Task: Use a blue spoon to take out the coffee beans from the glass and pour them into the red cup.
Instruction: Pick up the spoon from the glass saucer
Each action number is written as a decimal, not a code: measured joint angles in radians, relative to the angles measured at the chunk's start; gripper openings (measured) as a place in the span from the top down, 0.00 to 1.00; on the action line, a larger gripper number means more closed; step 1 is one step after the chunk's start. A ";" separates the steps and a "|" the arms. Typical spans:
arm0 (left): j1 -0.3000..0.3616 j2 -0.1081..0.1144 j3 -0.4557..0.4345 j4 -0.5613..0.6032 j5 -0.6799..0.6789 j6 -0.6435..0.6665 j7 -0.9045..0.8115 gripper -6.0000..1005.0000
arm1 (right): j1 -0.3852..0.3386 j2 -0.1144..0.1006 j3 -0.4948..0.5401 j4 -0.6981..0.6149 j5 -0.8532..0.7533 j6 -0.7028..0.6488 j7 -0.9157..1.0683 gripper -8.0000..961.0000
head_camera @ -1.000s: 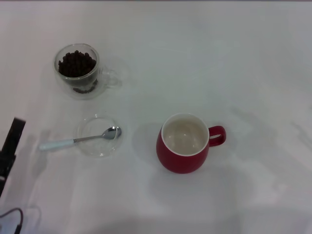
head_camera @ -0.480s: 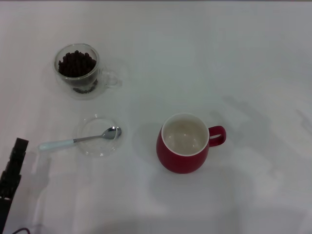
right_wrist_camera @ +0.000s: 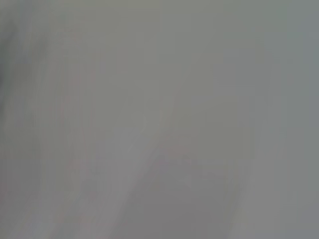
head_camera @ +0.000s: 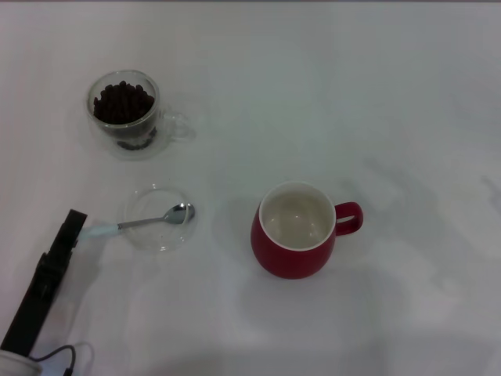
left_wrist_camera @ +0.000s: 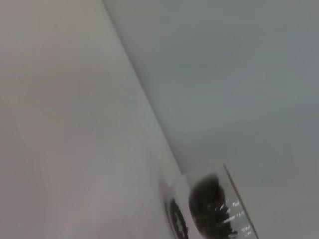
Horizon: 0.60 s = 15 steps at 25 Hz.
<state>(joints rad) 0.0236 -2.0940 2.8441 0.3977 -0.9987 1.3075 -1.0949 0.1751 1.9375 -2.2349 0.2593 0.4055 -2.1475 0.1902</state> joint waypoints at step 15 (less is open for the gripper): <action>-0.011 -0.004 0.000 0.002 0.050 -0.006 0.005 0.49 | 0.000 0.007 0.000 0.000 0.024 0.002 -0.002 0.32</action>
<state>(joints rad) 0.0129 -2.0976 2.8440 0.4000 -0.9491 1.3016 -1.0897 0.1749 1.9441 -2.2350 0.2592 0.4295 -2.1455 0.1886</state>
